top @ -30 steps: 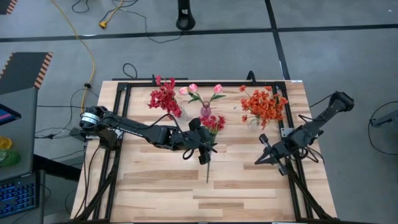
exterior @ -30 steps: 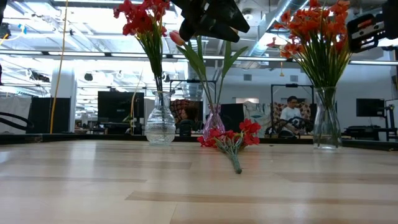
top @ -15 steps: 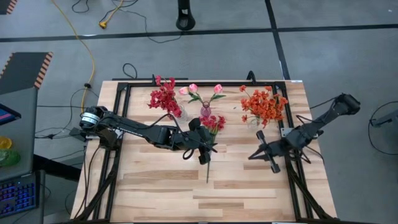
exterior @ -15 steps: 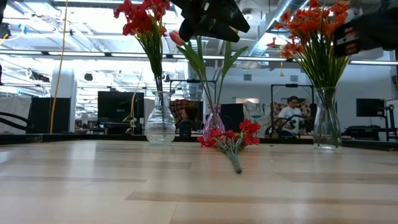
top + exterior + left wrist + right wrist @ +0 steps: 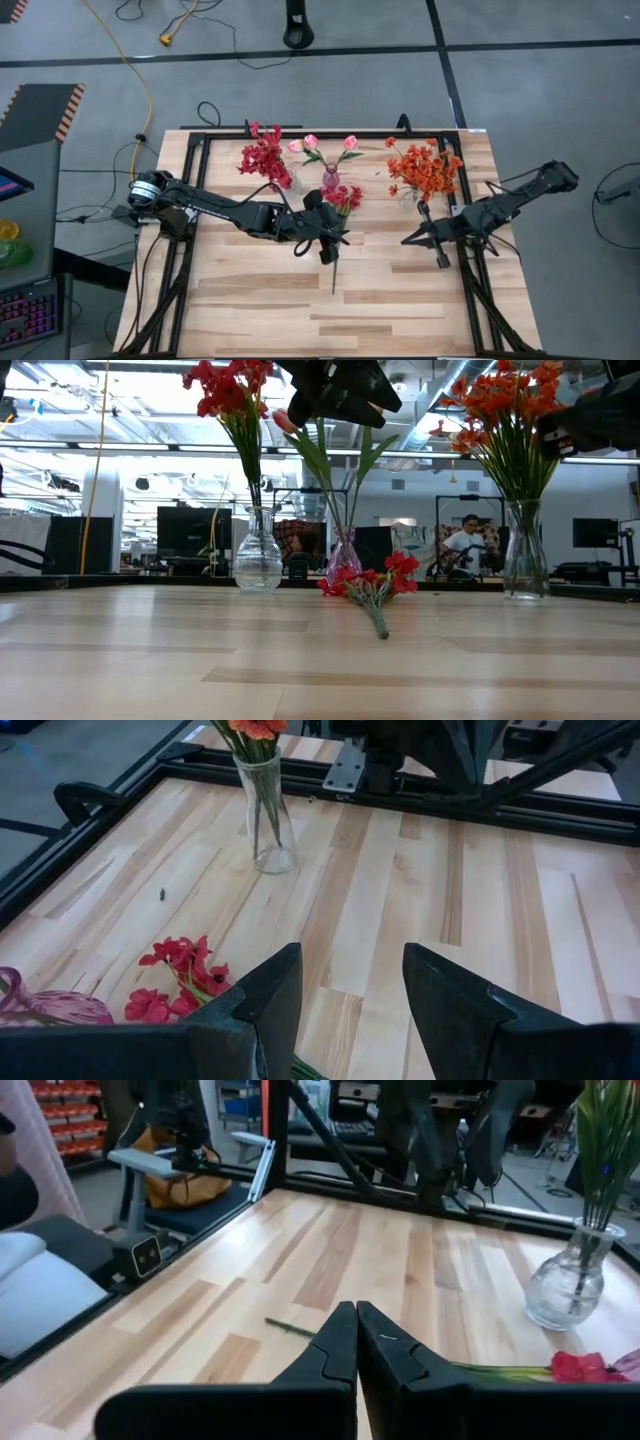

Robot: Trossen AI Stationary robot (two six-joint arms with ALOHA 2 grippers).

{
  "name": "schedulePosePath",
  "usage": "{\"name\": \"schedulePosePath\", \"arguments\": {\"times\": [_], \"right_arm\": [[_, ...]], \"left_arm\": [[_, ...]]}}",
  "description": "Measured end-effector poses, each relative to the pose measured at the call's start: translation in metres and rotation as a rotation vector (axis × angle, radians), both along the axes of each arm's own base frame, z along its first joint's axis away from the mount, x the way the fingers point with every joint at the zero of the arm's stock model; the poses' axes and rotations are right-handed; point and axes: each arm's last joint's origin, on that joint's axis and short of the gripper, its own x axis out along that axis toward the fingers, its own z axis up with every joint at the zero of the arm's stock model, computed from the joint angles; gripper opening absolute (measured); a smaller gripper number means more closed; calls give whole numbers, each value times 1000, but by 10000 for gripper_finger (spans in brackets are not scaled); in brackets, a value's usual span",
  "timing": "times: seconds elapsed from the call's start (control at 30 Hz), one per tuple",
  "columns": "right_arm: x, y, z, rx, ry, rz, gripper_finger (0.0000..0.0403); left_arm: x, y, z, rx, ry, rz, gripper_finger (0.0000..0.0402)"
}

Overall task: Sort flowers into vase by color
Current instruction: Put the red flowers into the left transparent vase

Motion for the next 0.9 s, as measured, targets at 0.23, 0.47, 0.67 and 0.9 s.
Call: {"name": "schedulePosePath", "arguments": {"times": [0.23, 0.47, 0.67, 0.9], "right_arm": [[-3, -9, -17, -16, -102, -52, 31], [-8, -19, -20, -38, -198, -125, 31], [-11, -27, -24, -54, -169, -196, 31], [-10, -30, -25, 2, -147, -195, 31]], "left_arm": [[0, 0, 0, -1, 0, 0, 164], [0, 0, 0, -2, 0, 1, 164], [0, 0, 0, -5, -3, 10, 164], [0, 1, 0, 1, -4, 21, 164]]}}
